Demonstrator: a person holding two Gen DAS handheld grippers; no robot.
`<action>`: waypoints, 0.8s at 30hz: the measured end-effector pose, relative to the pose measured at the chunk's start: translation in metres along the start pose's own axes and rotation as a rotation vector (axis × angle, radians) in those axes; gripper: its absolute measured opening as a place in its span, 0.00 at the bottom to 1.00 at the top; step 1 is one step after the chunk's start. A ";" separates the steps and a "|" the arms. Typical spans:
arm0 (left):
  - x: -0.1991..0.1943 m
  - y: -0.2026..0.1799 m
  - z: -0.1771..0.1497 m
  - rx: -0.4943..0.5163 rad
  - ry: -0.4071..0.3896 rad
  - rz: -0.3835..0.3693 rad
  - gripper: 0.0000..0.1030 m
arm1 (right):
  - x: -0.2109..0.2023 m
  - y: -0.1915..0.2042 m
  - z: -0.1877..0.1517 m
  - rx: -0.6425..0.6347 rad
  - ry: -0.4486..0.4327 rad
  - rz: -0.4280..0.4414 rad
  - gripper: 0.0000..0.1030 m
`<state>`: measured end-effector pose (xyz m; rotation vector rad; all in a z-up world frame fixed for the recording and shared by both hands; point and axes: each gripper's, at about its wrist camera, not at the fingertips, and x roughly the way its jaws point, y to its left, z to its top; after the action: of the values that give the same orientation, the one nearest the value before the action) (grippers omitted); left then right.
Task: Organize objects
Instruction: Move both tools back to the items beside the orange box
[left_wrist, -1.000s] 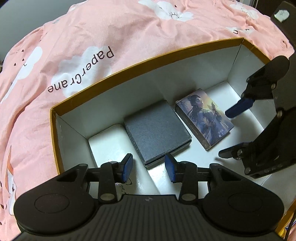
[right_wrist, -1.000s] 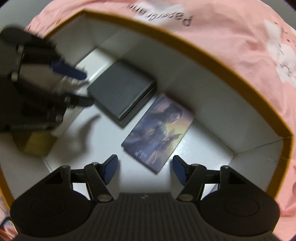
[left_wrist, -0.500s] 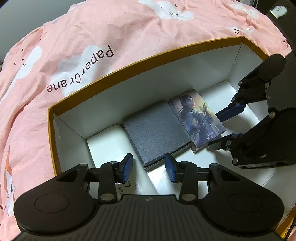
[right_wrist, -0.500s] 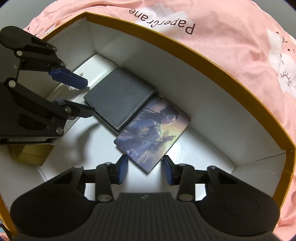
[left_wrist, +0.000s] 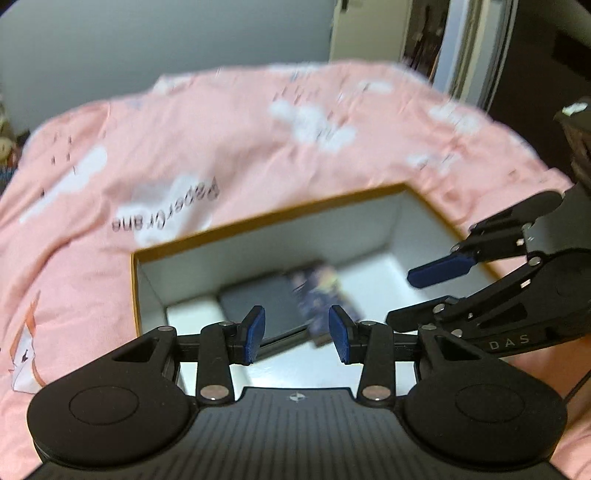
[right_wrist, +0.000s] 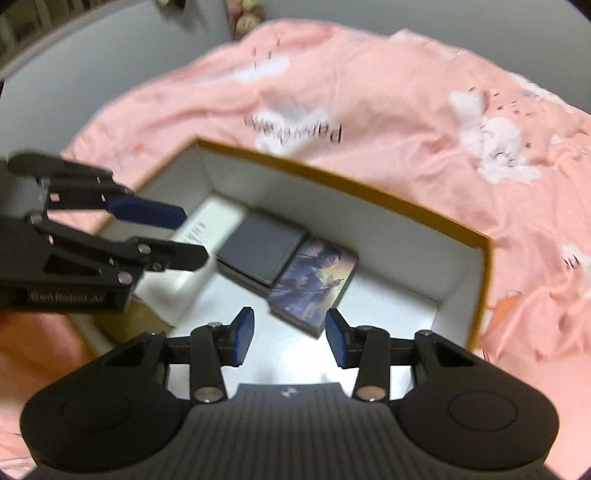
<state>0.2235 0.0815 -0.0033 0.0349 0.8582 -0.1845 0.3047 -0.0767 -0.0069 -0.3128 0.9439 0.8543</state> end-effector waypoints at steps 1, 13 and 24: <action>-0.010 -0.006 -0.002 -0.003 -0.022 -0.007 0.46 | -0.009 0.008 -0.003 0.014 -0.028 0.007 0.44; -0.033 -0.064 -0.064 -0.165 0.026 -0.245 0.40 | -0.085 0.021 -0.114 0.218 -0.170 -0.117 0.44; -0.002 -0.106 -0.096 -0.101 0.110 -0.160 0.37 | -0.049 0.039 -0.172 0.195 -0.025 -0.285 0.43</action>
<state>0.1312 -0.0128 -0.0599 -0.1194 0.9798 -0.2914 0.1601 -0.1759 -0.0607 -0.2591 0.9253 0.5005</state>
